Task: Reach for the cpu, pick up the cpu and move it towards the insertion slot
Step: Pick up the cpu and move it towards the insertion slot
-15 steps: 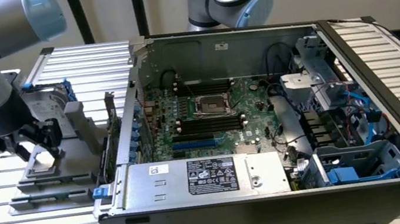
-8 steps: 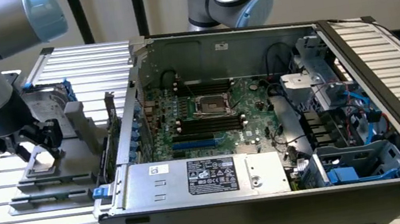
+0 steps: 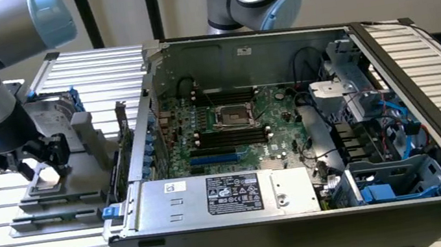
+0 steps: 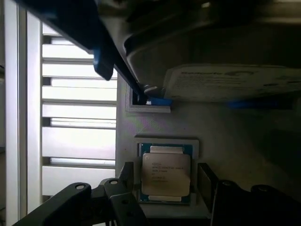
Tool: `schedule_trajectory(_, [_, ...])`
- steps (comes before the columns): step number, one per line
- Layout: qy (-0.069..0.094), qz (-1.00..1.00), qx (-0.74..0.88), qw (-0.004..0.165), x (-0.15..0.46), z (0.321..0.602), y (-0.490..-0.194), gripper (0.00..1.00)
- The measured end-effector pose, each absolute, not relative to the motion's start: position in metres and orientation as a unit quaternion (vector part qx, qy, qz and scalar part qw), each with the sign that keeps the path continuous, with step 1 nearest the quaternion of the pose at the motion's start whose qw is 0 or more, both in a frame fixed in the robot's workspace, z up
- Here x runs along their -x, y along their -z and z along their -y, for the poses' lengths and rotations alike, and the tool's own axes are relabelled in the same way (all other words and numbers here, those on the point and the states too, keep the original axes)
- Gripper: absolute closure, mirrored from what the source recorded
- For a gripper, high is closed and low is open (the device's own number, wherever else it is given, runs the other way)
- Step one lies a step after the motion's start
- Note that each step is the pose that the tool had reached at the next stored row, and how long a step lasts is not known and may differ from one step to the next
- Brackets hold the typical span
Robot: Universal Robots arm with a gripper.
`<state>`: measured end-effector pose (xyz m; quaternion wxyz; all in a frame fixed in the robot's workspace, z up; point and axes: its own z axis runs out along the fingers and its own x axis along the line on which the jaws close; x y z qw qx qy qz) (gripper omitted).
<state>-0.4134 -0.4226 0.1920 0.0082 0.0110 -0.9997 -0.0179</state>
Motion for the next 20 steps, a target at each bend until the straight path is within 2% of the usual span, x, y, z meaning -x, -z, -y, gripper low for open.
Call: schedule_trajectory(20, [0.018,1.0,-0.011,0.009,0.4127,0.4242,-0.1848,0.35])
